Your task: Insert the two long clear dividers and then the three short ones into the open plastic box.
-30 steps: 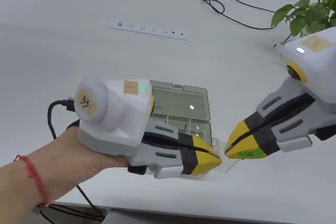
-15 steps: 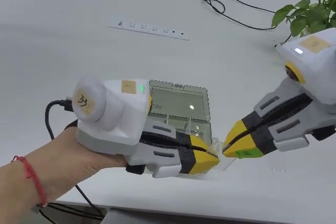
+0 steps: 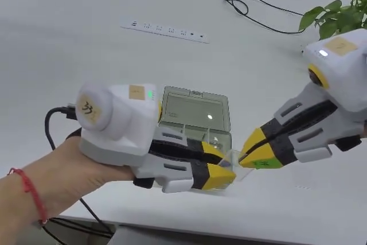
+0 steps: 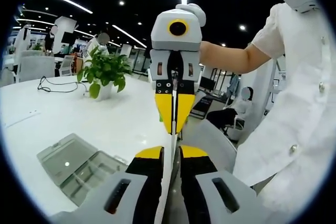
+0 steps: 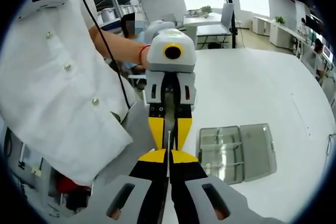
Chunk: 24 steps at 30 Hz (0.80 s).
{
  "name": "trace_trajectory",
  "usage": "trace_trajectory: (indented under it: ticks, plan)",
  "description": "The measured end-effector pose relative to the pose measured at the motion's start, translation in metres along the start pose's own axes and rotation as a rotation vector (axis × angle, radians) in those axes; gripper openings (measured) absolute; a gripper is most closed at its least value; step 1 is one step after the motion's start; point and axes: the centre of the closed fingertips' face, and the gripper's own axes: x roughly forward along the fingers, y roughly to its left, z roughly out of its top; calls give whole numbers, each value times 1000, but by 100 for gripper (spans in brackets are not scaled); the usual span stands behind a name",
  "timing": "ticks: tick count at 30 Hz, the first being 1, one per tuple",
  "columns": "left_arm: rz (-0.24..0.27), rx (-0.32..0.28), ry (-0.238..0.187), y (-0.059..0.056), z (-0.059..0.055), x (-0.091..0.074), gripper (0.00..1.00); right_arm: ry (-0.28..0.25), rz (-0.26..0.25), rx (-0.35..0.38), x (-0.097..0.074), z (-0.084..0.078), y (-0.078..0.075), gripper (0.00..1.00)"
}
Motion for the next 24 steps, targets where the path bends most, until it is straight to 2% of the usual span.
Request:
trace_trajectory:
  ticks: [10, 14, 24]
  plan:
    - [53, -4, 16, 9, -9, -11, 18, -2, -32, 5, 1, 3, -8, 3]
    - [86, -10, 21, 14, -14, -17, 27, 0, -46, 6, 1, 3, -14, 3]
    - [157, 6, 29, 27, -24, -34, 44, 3, -93, 10, 3, 4, -31, 3]
